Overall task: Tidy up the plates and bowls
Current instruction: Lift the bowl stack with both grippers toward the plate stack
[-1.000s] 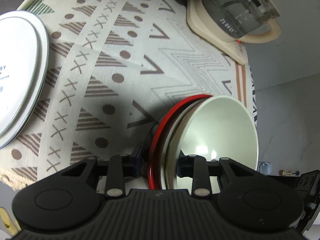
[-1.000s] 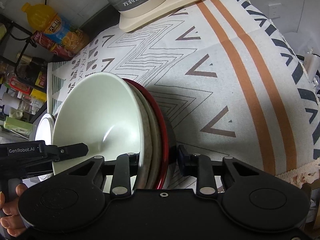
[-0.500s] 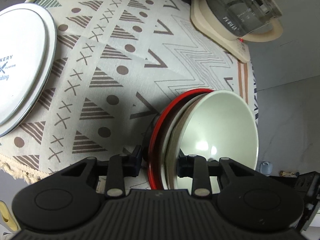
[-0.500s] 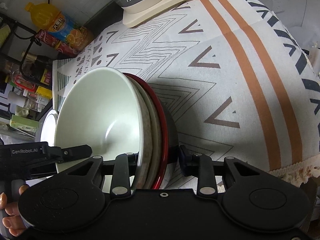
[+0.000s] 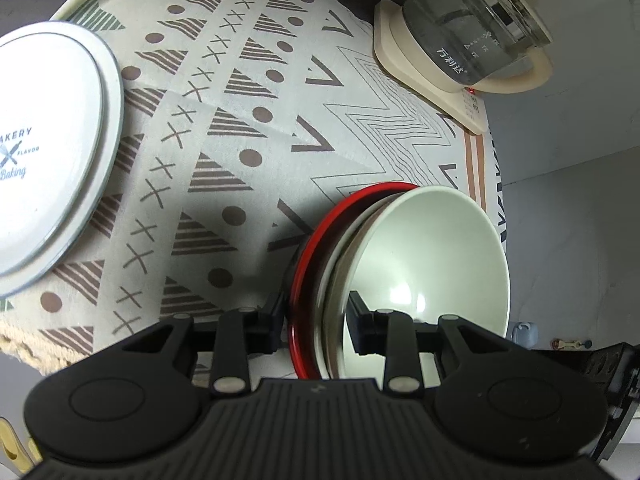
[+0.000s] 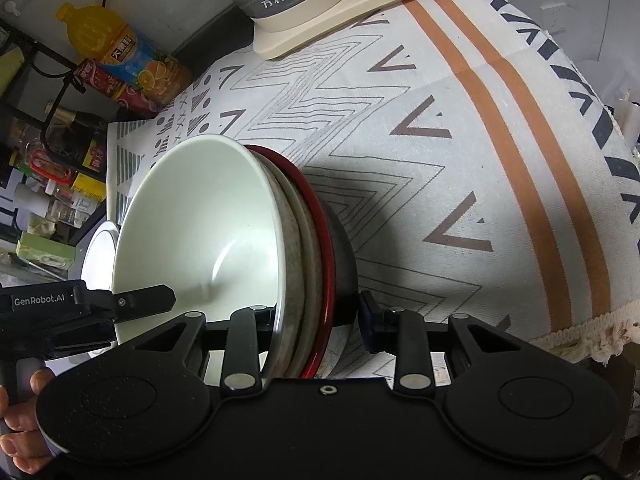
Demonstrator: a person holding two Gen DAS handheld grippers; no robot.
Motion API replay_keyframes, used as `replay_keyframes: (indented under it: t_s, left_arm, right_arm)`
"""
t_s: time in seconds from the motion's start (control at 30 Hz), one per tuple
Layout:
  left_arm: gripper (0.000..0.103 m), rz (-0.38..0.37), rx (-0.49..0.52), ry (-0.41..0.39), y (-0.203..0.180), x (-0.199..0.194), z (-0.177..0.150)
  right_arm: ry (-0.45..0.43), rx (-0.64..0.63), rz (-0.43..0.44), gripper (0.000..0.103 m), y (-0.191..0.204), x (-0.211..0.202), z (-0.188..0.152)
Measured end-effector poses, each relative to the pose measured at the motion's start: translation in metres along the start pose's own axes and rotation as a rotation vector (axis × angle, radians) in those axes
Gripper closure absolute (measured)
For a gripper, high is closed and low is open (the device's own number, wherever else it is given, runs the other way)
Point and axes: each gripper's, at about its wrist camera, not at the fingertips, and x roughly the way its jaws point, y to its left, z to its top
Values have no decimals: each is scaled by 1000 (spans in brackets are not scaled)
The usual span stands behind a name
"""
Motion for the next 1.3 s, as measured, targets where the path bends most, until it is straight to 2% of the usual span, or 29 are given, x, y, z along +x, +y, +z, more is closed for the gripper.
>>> replay_keyframes:
  t_s: [0.2,0.43,0.63,0.9,1.3]
  left_arm:
    - [72,-24,22,12,11,1,12]
    - [72,-70,69,27,11,5,20]
    - [68,-74,78,59,12,16,24]
    - [68,-81,91,72,12,18,27]
    - [68,-78,70,21,28,-18,37]
  right_arm:
    - [-24,19,-19,72,9,4,-2]
    - [-31,100,-19,72,-1,10,-4]
    - [-46,133,-23,72,-1,9,-7]
    - [-59,156,-19,72,-1,6,-7]
    - [-58,98,18,72,34,6,4]
